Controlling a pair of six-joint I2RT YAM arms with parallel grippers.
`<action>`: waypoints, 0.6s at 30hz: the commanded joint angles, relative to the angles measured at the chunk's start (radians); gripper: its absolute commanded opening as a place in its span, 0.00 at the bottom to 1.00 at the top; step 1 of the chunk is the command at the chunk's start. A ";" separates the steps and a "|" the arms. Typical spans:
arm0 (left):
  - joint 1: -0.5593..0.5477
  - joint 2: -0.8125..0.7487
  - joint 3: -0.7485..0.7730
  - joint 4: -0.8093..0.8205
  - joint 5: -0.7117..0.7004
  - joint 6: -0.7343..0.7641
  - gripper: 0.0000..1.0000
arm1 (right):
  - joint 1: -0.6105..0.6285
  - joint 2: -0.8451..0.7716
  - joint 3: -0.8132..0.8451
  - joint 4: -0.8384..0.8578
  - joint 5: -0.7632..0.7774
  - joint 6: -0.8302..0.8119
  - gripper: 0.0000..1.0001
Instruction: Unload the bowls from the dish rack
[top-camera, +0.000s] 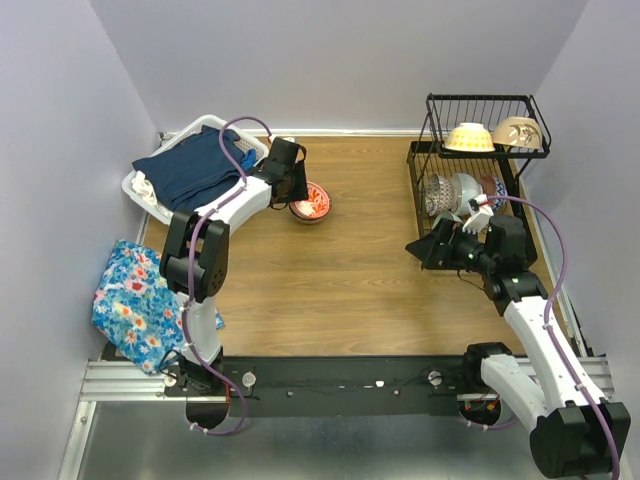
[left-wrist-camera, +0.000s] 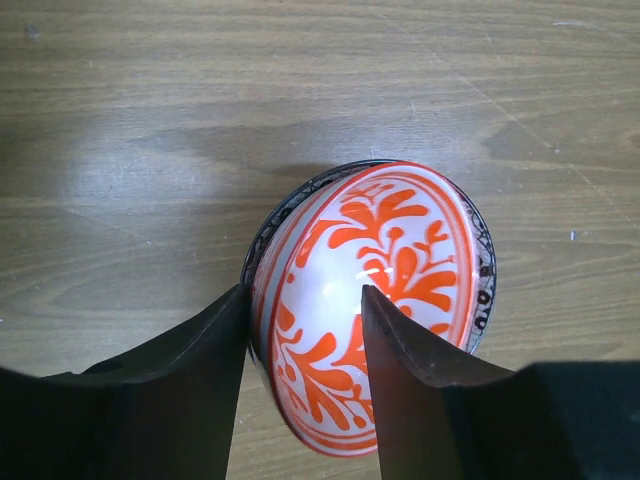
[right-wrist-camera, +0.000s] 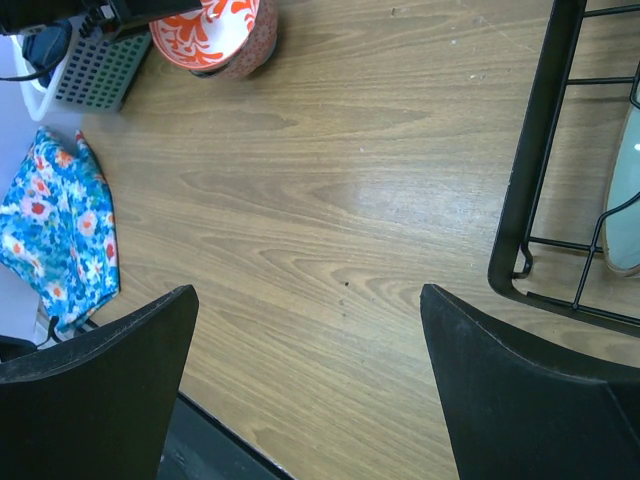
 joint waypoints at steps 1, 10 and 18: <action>0.002 -0.085 0.003 0.011 0.003 0.036 0.56 | 0.006 0.005 0.031 0.013 0.009 -0.028 1.00; 0.002 -0.140 -0.019 -0.032 -0.040 0.056 0.64 | 0.006 0.011 0.050 -0.009 0.037 -0.054 1.00; 0.002 -0.137 -0.059 -0.053 -0.071 0.047 0.55 | 0.006 0.008 0.056 -0.022 0.072 -0.066 1.00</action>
